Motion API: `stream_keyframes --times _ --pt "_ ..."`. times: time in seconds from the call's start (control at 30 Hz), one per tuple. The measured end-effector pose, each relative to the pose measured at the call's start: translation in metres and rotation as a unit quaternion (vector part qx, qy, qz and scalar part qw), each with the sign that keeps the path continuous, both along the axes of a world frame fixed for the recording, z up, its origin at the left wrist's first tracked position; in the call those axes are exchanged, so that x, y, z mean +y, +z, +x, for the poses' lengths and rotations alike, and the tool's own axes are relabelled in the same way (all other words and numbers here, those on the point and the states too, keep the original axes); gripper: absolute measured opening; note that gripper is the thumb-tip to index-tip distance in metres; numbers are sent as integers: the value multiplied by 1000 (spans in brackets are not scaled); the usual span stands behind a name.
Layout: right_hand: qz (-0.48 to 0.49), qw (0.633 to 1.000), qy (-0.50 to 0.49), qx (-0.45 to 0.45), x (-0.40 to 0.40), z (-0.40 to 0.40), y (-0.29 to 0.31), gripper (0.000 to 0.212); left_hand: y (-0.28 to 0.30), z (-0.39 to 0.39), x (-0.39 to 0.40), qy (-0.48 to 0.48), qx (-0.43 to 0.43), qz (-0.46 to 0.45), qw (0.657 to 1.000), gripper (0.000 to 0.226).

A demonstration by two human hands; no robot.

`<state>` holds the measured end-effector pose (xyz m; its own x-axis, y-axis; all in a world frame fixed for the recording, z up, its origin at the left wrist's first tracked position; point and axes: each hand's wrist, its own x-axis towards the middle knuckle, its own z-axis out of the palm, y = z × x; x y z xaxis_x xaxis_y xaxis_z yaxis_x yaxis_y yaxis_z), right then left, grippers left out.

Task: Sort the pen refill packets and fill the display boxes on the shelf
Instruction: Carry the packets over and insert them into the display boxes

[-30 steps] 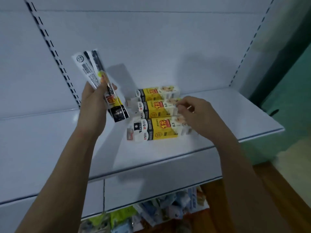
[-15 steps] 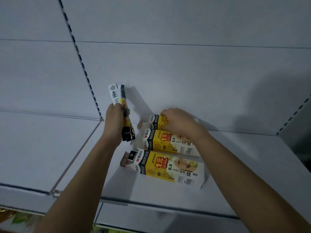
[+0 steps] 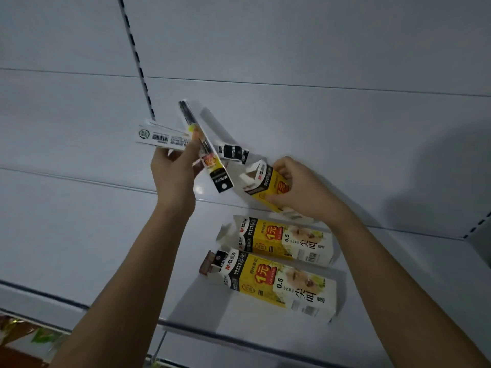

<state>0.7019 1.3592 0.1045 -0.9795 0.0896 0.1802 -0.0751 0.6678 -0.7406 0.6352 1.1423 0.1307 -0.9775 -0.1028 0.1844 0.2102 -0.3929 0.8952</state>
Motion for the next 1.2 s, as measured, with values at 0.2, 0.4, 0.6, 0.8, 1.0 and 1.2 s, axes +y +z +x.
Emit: stream_keyframes --times 0.2,0.4,0.6,0.8,1.0,1.2 --pt "-38 999 1 32 -6 3 4 52 20 -6 19 53 43 -12 998 25" --pt "-54 998 12 18 -6 3 1 51 26 -9 29 24 68 -35 997 5" --pt "-60 998 16 12 -7 -4 -2 53 43 -19 29 -19 20 92 995 8" --pt "-61 998 27 16 -13 -11 -9 51 54 -18 38 -48 27 138 989 35" --pt "-55 998 31 14 -15 -16 -12 57 44 -18 48 31 39 88 995 27" --pt "-55 998 32 16 -15 -14 -12 54 30 -19 47 -23 5 108 994 12"
